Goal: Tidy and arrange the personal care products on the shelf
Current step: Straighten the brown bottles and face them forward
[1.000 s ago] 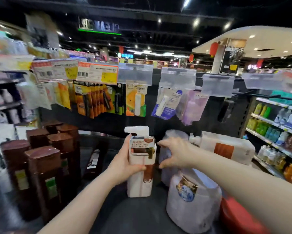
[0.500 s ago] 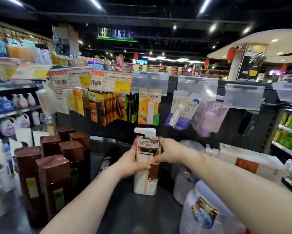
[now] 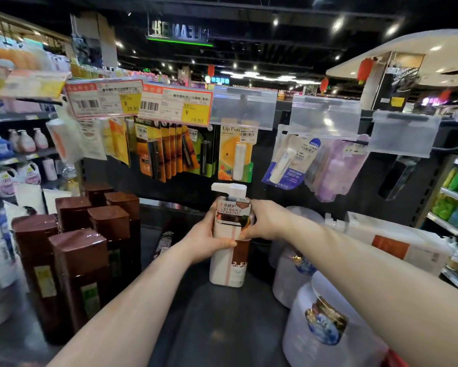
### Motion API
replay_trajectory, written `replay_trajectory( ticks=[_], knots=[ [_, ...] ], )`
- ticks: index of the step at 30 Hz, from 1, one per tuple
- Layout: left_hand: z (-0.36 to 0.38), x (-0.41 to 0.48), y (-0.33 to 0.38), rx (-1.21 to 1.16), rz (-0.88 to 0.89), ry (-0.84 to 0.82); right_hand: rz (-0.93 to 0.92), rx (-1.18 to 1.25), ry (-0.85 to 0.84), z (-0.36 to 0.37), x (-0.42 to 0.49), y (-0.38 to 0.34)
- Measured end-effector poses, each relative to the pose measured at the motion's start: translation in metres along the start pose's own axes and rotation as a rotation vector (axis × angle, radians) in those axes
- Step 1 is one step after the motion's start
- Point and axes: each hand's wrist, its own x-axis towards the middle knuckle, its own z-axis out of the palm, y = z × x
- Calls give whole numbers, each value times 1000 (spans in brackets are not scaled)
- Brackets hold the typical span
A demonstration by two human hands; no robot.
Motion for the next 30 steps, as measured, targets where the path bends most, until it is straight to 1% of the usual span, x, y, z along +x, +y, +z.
replay_trajectory(
  ticks=[5,8,11,16,17,19,20,21,23,25,28,30],
  knots=[
    [3,-3,-3,27,-12,48,10,1,2,0,-2,0],
    [3,-4,-1,83,-2,82,-3,-31,4,-1,-2,0],
    [10,-10,-2,164,11,192,-22,-38,4,-2,-6,-3],
    [24,-25,7,349,-49,399,-63,-131,14,-1,-17,-9],
    [25,-28,13,340,-26,466,-70,-130,24,-3,-21,-8],
    [31,-38,29,279,100,615,-92,-96,43,-11,-35,-2],
    [36,-44,40,251,179,663,-95,-95,43,-17,-44,4],
    [45,-50,52,221,255,674,-88,-115,40,-25,-55,12],
    [64,-56,77,172,381,604,-68,-156,59,-42,-79,32],
    [86,-56,104,165,434,453,-26,-161,92,-62,-102,56],
    [121,-47,146,173,390,135,95,-214,125,-91,-132,100],
    [144,-35,166,247,352,-20,172,-257,141,-105,-147,131]
  ],
)
